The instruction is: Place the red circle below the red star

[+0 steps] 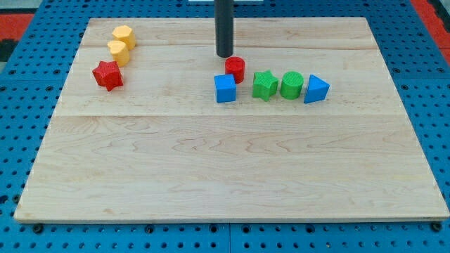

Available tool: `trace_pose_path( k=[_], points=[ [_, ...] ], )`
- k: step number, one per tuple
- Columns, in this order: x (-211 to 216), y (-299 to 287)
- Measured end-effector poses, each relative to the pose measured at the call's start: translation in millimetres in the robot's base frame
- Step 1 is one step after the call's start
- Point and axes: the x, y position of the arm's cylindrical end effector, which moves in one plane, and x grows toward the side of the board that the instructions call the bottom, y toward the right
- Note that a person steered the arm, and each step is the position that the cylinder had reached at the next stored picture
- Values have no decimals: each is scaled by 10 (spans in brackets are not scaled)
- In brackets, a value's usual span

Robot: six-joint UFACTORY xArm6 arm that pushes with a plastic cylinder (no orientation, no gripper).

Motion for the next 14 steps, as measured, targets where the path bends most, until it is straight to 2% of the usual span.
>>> trace_pose_path(
  k=[5, 6, 8, 9, 10, 11, 12, 14],
  points=[
    [-101, 612],
    [-125, 889],
    [705, 112],
    [709, -421],
    [442, -131],
    [338, -286],
    [582, -1154],
    [860, -1572]
  ],
)
